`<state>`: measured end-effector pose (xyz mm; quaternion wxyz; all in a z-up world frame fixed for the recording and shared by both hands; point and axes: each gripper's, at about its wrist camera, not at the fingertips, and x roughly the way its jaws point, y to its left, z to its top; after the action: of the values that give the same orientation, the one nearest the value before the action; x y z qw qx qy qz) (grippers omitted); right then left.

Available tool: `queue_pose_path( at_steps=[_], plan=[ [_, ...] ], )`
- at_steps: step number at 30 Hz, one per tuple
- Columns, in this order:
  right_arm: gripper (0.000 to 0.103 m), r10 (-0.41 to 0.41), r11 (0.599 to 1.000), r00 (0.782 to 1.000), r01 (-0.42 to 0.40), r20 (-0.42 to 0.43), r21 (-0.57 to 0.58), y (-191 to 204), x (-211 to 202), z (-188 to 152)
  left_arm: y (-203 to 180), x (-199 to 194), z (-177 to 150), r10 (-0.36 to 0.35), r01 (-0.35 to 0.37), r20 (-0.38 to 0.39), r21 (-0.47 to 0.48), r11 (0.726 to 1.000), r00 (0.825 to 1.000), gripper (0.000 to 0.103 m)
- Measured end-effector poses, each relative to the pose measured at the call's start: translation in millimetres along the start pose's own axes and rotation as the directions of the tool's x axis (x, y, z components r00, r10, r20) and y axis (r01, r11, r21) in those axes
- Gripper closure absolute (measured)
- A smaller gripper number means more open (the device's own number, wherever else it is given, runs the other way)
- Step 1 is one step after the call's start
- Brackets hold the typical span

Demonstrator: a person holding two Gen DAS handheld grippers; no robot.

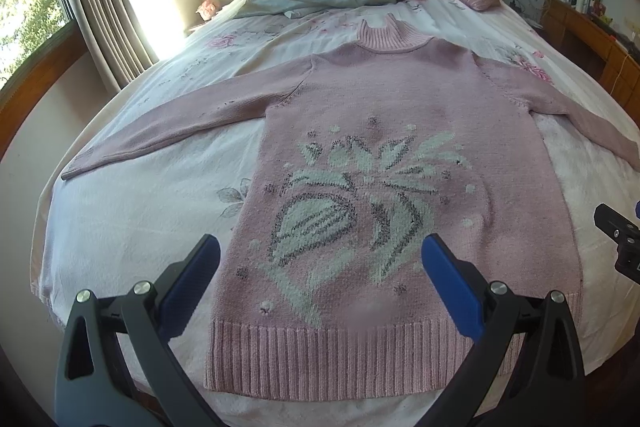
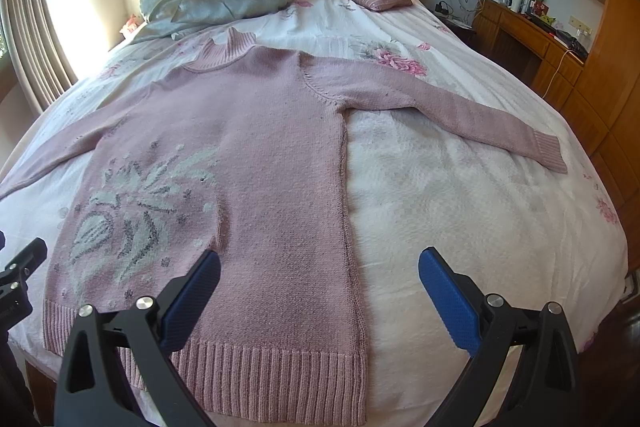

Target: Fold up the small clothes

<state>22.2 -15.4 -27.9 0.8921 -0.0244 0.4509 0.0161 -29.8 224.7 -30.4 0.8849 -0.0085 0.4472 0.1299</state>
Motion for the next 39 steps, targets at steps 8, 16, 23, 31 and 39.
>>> queue_pose_path(
  at_steps=[8, 16, 23, 31, 39],
  plan=[
    [0.004, -0.004, 1.0, 1.0, 0.004, -0.003, 0.001, -2, 1, 0, -2, 1, 0, -0.001, 0.001, 0.0, 0.005, 1.0, 1.0, 0.003],
    [0.004, -0.005, 1.0, 1.0, 0.005, -0.003, 0.002, -3, 2, 0, -3, 4, 0, 0.004, -0.004, -0.004, 0.004, 1.0, 1.0, 0.003],
    [0.004, -0.007, 1.0, 1.0, 0.007, -0.005, 0.004, -6, 7, 2, -5, 9, 0, 0.009, -0.009, -0.009, 0.008, 1.0, 1.0, 0.003],
    [0.004, -0.025, 1.0, 1.0, 0.025, 0.009, 0.0, -17, 23, 10, -18, 25, 8, -0.007, 0.006, 0.019, 0.032, 0.999, 1.0, 0.003],
    [0.004, 0.089, 0.96, 0.996, -0.087, 0.006, 0.265, -149, 78, 61, -61, 68, 69, -0.104, 0.103, 0.021, 0.044, 0.994, 0.994, 0.003]
  ],
)
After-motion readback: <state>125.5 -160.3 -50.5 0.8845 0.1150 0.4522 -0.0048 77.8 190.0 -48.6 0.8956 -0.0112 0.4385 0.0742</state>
